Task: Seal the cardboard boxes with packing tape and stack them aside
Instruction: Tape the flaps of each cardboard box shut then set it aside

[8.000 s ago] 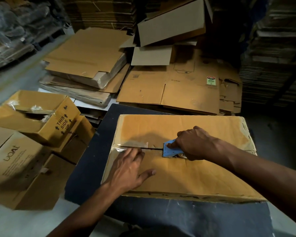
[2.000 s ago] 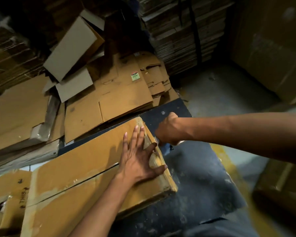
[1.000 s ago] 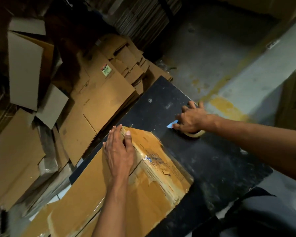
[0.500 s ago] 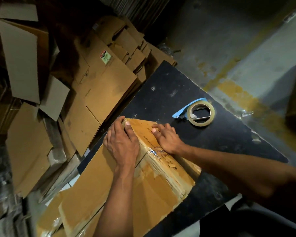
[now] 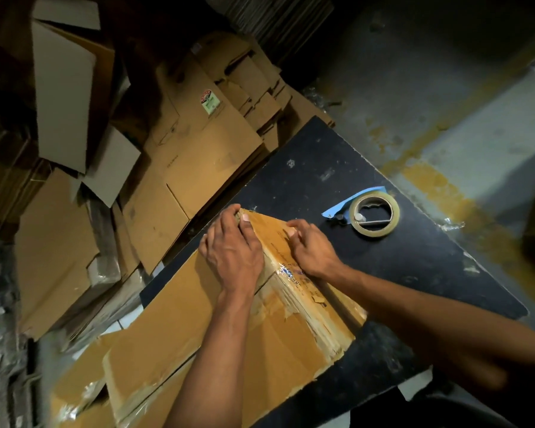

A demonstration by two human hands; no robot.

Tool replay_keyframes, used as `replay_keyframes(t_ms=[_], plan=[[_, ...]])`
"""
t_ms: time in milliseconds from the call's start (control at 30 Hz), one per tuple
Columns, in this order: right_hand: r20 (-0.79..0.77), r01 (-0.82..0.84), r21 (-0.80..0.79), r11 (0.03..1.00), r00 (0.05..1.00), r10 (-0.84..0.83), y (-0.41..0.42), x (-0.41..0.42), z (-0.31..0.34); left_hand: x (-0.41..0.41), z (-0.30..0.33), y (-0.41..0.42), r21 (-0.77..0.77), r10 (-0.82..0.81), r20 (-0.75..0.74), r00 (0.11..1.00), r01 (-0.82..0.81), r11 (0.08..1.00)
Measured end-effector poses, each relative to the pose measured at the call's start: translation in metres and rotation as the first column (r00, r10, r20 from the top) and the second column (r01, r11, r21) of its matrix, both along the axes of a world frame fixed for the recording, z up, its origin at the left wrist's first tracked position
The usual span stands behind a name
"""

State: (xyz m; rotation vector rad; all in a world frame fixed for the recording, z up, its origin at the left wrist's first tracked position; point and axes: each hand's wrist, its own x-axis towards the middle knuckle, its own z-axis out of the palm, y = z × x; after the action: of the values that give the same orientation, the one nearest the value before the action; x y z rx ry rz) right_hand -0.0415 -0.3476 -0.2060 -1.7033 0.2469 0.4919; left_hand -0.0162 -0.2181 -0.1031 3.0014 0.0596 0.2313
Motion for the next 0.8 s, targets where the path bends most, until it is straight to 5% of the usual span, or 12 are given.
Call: replay_keyframes(t_ms=[133, 267, 567, 700, 800], plan=[[0.214, 0.216, -0.011, 0.976, 0.954, -0.209, -0.008, -0.006, 0.036, -0.007, 0.021, 0.007, -0.186, -0.025, -0.124, 0.992, 0.001, 0.982], [0.558, 0.282, 0.018, 0.959, 0.793, -0.244, 0.002, -0.012, 0.105, -0.039, 0.05, 0.039, -0.394, -0.024, -0.121, 0.992, -0.026, 0.919], [0.682, -0.101, -0.294, 0.95, 0.674, 0.283, 0.192, -0.075, 0.188, -0.177, 0.092, 0.273, -0.691, 0.291, 0.134, 0.947, -0.121, 0.713], [0.607, -0.317, -0.49, 0.812, 0.544, 0.579, 0.325, -0.109, 0.179, -0.241, 0.076, 0.401, -0.877, 0.528, 0.159, 0.834, -0.126, 0.463], [0.504, -0.367, -0.664, 0.651, 0.423, 0.753, 0.396, -0.114, 0.164, -0.275, 0.029, 0.468, -0.939, 0.677, -0.045, 0.735, -0.262, 0.221]])
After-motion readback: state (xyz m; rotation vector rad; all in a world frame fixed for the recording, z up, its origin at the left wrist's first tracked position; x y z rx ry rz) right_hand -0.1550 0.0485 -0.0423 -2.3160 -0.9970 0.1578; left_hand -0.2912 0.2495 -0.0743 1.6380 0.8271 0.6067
